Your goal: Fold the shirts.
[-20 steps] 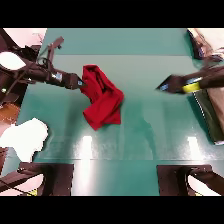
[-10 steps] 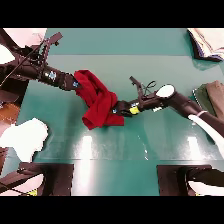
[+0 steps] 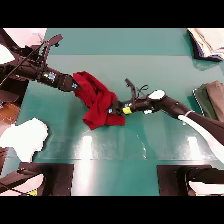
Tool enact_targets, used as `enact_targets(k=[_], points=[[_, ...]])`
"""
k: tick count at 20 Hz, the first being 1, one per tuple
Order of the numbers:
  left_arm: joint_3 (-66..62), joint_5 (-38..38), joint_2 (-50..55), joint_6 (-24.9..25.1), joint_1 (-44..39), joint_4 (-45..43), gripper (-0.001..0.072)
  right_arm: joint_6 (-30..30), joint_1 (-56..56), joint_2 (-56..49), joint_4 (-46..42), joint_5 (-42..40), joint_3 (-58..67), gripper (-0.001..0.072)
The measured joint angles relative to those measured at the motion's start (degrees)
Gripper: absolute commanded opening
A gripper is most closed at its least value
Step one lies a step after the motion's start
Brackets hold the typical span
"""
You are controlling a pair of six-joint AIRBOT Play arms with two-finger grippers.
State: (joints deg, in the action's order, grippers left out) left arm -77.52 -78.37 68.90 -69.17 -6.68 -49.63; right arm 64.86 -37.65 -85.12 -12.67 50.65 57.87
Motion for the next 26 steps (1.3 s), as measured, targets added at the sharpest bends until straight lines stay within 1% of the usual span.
enact_targets(k=[3, 7, 10, 12, 15, 18, 21, 24, 26], points=[[-6.0, -2.1, -0.1, -1.5, 0.0, -3.7, 0.0024, 0.0, 7.5, 7.3, -4.9, -1.8, 0.0, 0.0012], [-22.9, -5.5, -0.2, -2.5, 0.0, -8.0, 0.0025, 5.1, 24.5, 21.6, -17.1, -2.0, 0.8, 0.0011], [-35.9, -6.3, -0.4, -3.1, 0.0, -9.3, 0.0025, 7.8, 37.7, 30.5, -24.8, 0.6, 5.5, 0.0012], [-40.5, -6.0, -1.5, -3.7, 0.0, -9.9, 0.0025, 8.6, 45.8, 34.6, -27.9, 3.0, 10.5, 0.0012], [-43.5, -5.5, -3.6, -4.6, 0.0, -10.3, 0.0025, 9.4, 55.5, 38.5, -30.4, 7.3, 18.9, 0.0012], [-44.5, -5.0, -6.1, -5.4, 0.0, -9.9, 0.0025, 9.6, 60.8, 41.0, -31.7, 10.8, 25.5, 0.0011], [-44.8, -4.8, -8.5, -6.0, 0.0, -8.5, 0.0024, 9.8, 62.8, 42.1, -32.1, 14.8, 29.7, 0.0011], [-43.6, -4.8, -9.7, -6.9, 0.0, -7.8, 0.0025, 11.1, 61.5, 41.4, -32.4, 19.7, 30.5, 0.0012], [-39.7, -4.7, -9.9, -7.1, 0.0, -7.8, 0.0024, 12.5, 58.1, 39.7, -32.5, 23.7, 28.5, 0.0012]])
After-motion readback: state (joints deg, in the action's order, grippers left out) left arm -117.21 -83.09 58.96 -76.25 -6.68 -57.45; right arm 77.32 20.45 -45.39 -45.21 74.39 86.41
